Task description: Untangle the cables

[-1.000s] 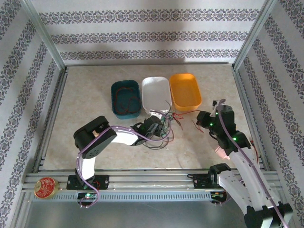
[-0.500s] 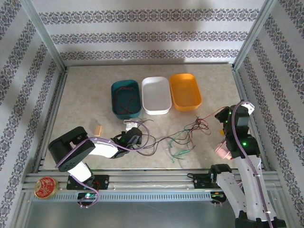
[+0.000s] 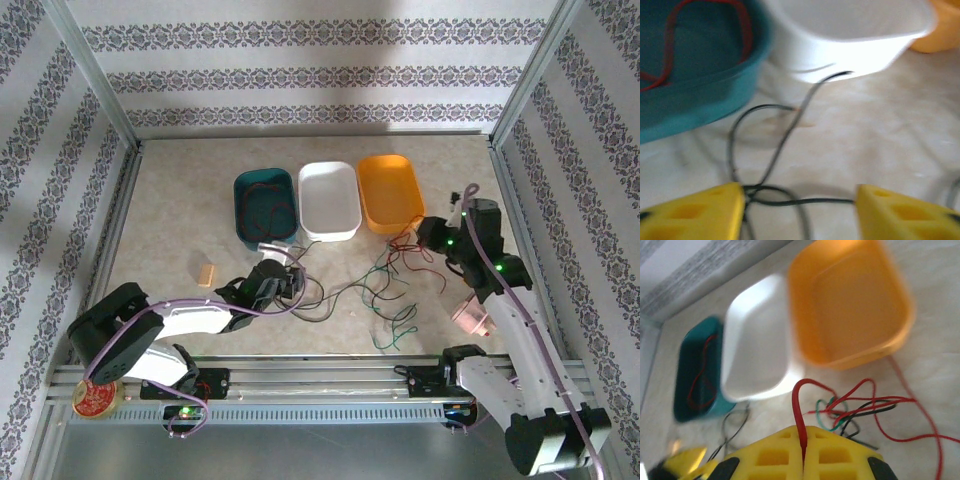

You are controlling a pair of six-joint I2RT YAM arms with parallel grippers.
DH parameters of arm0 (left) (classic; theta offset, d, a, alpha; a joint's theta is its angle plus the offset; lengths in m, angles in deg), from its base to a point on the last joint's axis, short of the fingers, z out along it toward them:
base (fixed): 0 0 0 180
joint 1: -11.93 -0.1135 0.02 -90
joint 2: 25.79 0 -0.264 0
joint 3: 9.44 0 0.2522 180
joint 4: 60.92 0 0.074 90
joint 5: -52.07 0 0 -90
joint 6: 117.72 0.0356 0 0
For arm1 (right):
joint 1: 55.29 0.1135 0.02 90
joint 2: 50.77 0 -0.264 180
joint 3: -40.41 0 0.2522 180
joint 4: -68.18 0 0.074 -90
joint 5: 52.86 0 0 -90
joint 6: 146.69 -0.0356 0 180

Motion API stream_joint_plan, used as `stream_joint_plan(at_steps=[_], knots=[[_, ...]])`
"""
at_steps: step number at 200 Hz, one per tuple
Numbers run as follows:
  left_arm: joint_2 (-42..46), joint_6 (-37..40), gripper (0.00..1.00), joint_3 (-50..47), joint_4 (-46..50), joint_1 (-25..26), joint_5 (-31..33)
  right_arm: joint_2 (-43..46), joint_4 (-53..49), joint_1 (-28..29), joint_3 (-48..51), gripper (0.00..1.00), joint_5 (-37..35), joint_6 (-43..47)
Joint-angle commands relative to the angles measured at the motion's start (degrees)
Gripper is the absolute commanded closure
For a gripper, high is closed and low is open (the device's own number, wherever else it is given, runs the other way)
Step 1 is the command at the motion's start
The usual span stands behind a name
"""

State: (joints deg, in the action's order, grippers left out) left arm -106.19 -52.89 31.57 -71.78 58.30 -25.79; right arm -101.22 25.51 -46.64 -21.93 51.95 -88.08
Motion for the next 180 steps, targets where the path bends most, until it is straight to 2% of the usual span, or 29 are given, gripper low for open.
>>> stream_joint_plan(at_steps=[1, 14, 30, 59, 98, 119, 140, 166, 180], knots=[[-0.86, 7.57, 0.16, 6.77, -0.34, -0.25, -13.84, 0.52, 3.51, 2.84, 0.58, 1.0, 6.45, 1.96], [-4.26, 8.53, 0.13, 11.42, 0.92, 0.15, -19.37, 0.45, 4.65, 3.06, 1.02, 1.0, 7.35, 0.47], [-10.19, 9.39, 0.08, 17.09, 1.03, 1.44, -22.9, 0.27, 5.34, 3.21, 1.12, 1.0, 8.21, -0.32], [-21.88, 10.73, 0.0, 26.92, -0.63, 3.74, -24.49, 0.44, 5.01, 3.06, 0.55, 1.0, 8.57, -0.67], [-32.48, 6.71, 0.0, 33.73, -8.91, 4.34, -25.49, 1.4, 4.43, 1.72, -0.16, 1.0, 10.55, -2.11], [-37.29, 3.32, 0.15, 37.1, -11.55, 4.34, -27.71, 1.85, 4.8, -0.64, -0.11, 1.0, 13.08, -3.85], [-41.04, -0.06, 0.5, 38.32, -14.81, 4.34, -27.07, 2.16, 4.82, -3.53, -0.41, 1.0, 15.34, -5.6], [-43.13, -2.32, 0.99, 37.49, -15.99, 4.34, -21.57, 3.32, 5.01, -5.53, -1.03, 1.0, 15.4, -7.22], [-42.12, -2.36, 1.0, 35.47, -16.15, 4.34, -18.24, 4.23, 4.63, -6.05, -1.42, 1.0, 13.69, -7.61]])
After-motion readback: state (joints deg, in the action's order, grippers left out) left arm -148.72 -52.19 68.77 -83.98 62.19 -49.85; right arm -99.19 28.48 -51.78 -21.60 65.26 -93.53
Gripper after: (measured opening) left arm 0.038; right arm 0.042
